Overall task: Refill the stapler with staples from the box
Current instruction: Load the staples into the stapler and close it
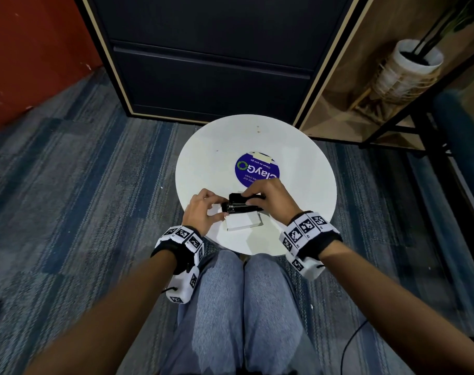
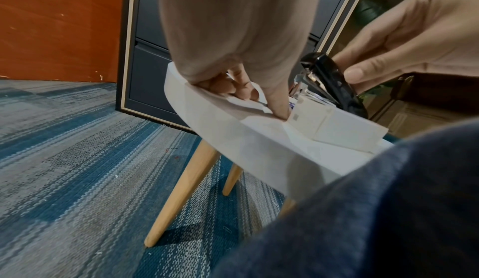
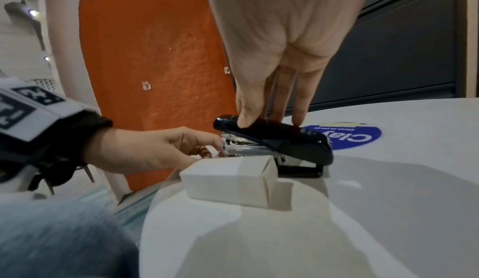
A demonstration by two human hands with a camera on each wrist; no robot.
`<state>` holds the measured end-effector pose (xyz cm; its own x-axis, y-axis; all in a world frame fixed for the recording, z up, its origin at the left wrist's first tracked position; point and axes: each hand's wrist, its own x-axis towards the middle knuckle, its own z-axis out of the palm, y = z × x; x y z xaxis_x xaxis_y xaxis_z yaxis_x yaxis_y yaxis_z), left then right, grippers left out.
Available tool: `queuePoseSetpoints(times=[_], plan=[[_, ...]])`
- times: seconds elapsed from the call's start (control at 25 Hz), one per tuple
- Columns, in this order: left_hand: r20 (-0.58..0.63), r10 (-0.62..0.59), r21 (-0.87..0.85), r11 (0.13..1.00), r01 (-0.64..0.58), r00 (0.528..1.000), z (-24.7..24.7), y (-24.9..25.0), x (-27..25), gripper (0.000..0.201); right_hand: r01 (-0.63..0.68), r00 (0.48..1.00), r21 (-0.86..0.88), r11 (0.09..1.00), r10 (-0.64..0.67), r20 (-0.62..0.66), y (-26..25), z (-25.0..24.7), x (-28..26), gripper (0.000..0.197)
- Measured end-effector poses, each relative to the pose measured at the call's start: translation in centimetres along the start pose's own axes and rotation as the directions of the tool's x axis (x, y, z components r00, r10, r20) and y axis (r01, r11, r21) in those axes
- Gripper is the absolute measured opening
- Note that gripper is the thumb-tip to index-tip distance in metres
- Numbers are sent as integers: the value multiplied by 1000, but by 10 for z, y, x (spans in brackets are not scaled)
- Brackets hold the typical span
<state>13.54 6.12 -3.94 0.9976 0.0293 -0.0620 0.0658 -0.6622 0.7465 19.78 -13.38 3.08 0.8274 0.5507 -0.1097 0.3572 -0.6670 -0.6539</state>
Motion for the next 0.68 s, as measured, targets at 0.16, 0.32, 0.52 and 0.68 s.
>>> queuePoseSetpoints(times=[0.16, 0.32, 0.52, 0.68], plan=[[-14, -13, 15, 1000, 14, 1000, 2, 0, -1, 35, -7, 997, -210, 978, 24, 80, -11, 16, 4, 16], [11, -27, 34, 999, 27, 1000, 1, 2, -3, 36, -74, 991, -219, 973, 95, 91, -16, 6, 6, 20], [66, -20, 22, 1000, 19, 998, -8, 8, -3, 39, 17, 995, -166, 986, 0, 103, 2, -7, -17, 40], [101, -84, -168, 981, 101, 991, -12, 15, -10, 37, 20, 999, -150, 988, -16, 27, 8, -1, -28, 37]])
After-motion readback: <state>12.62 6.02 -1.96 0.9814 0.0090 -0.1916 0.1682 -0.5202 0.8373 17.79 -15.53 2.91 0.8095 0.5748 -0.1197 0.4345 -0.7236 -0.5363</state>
